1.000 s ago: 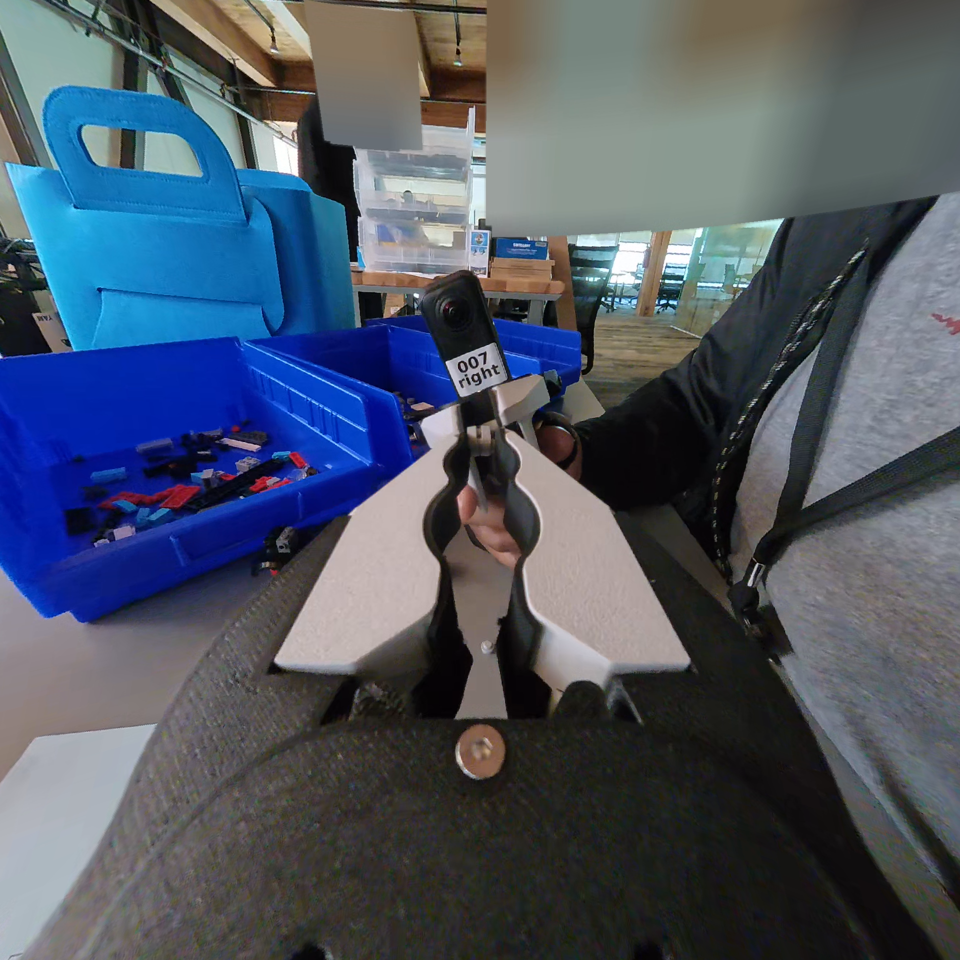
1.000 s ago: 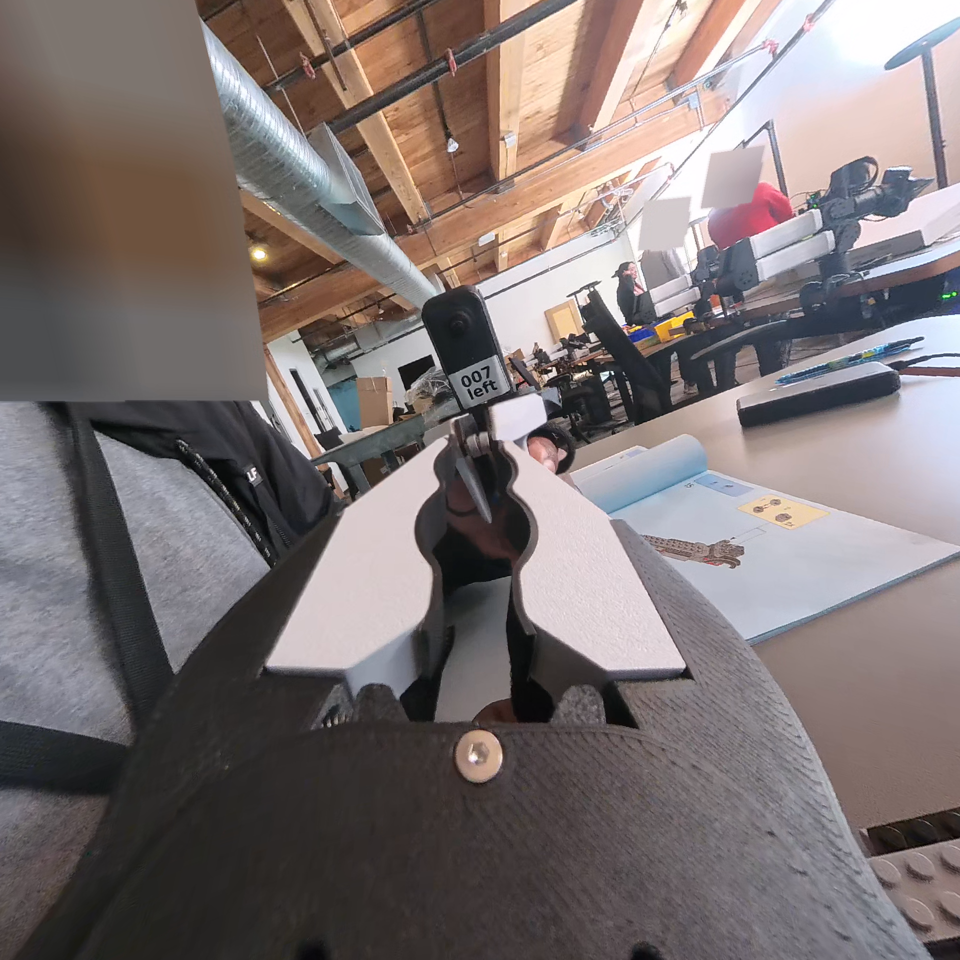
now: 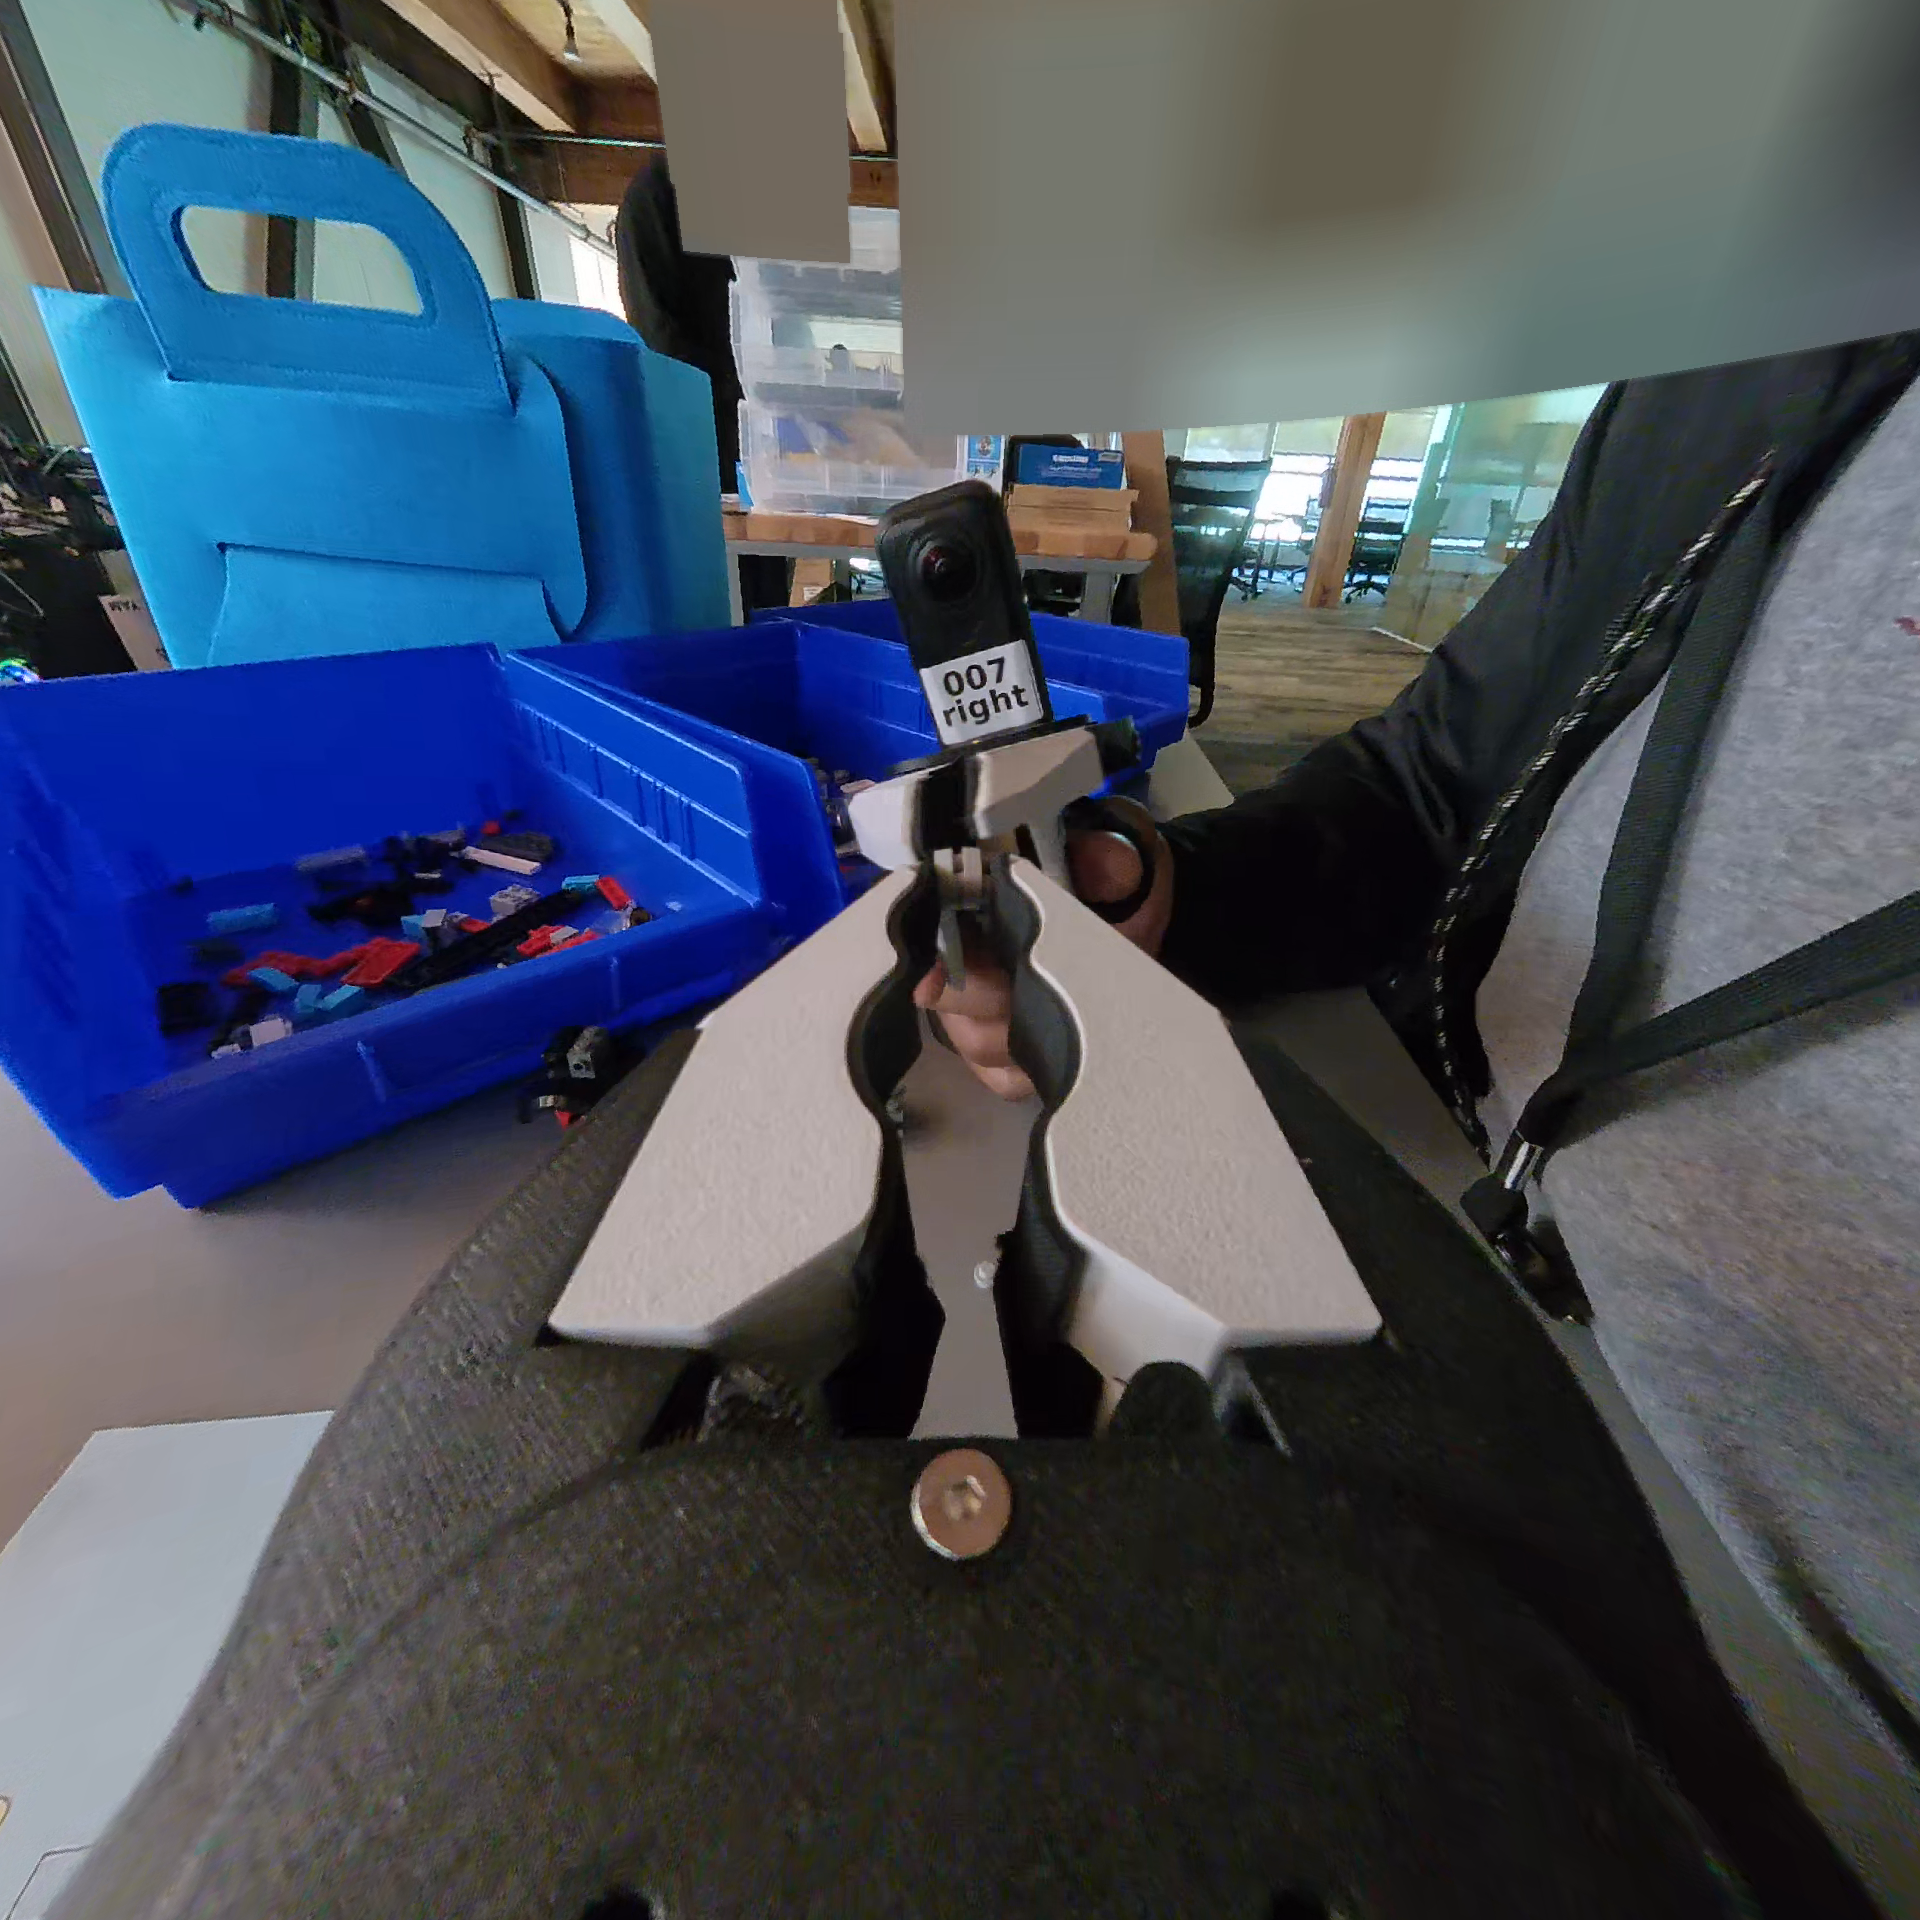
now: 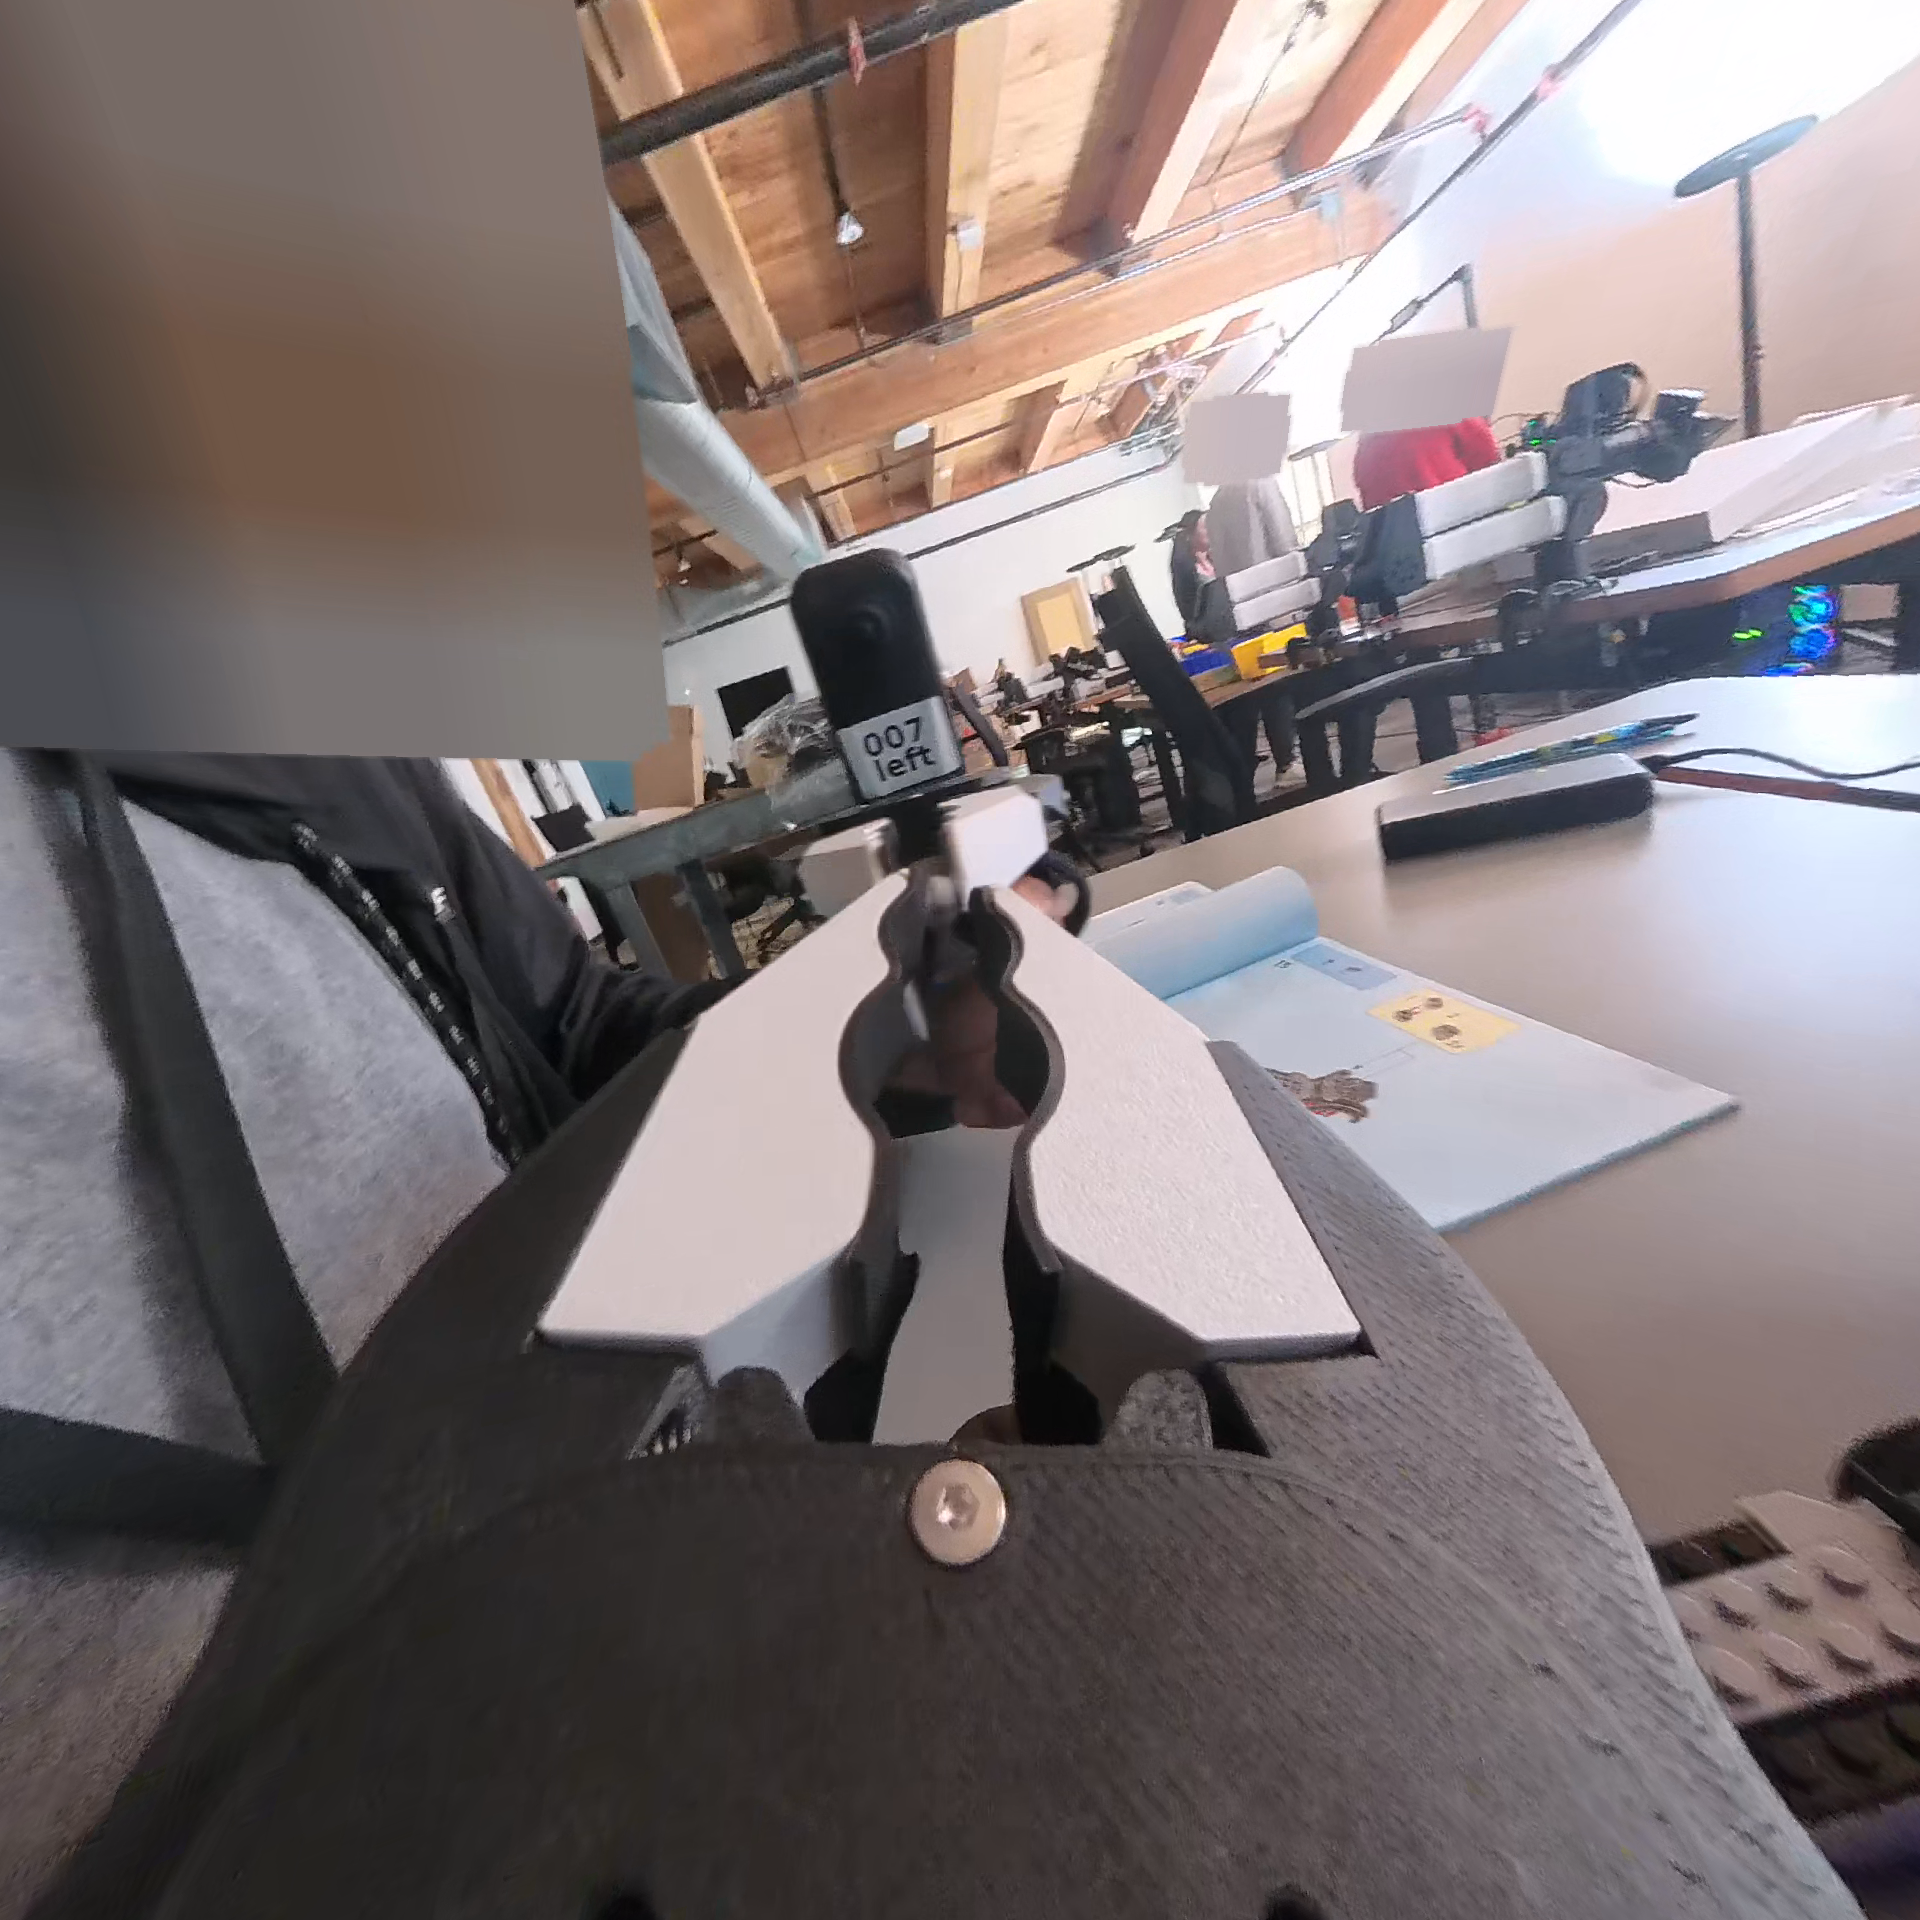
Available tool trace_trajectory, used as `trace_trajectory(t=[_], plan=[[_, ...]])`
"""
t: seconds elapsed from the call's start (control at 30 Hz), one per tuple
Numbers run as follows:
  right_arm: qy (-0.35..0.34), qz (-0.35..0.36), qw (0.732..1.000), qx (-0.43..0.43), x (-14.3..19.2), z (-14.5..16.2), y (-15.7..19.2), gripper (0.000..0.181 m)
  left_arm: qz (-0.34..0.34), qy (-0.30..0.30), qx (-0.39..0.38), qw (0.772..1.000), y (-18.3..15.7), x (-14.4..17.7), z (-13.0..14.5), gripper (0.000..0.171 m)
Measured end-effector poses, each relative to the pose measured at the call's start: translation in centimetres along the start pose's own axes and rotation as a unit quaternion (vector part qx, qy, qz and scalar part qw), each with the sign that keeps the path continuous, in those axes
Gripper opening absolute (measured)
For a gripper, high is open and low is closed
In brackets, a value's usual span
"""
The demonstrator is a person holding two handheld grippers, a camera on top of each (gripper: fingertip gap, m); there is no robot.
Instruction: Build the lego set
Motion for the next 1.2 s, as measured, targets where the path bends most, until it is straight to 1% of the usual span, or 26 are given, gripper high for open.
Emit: trace_trajectory(t=[0.13,0.67,1.1,1.2], plan=[[0.01,0.0,1.0,0.009,-0.3,0.3,0.2,0.013,0.001,-0.002,0.002,1.0,0.0,-0.1,0.0,0.01],[0.024,0.015,0.999,0.036,-0.2,0.7,0.2,0.009,0.027,0.005,0.039,0.999,0.1,-0.1,0.4,0.01],[0.039,0.019,0.999,0.031,-0.1,1.1,-0.1,0.008,0.022,0.018,0.027,0.999,0.2,-0.1,0.9,0.011],[0.037,0.023,0.999,0.026,-0.1,1.1,-0.2,0.008,0.02,0.019,0.033,0.999,0.3,-0.2,0.9,0.012]])
Point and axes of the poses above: each gripper's, where its closed fingertips meet, x back along the fingers, z out of its underside, y = z × x across the jaws, the point moved 5 cm from there along x, back along the fingers, and after that the axes turned 7 degrees about y, right-handed, at the moved point
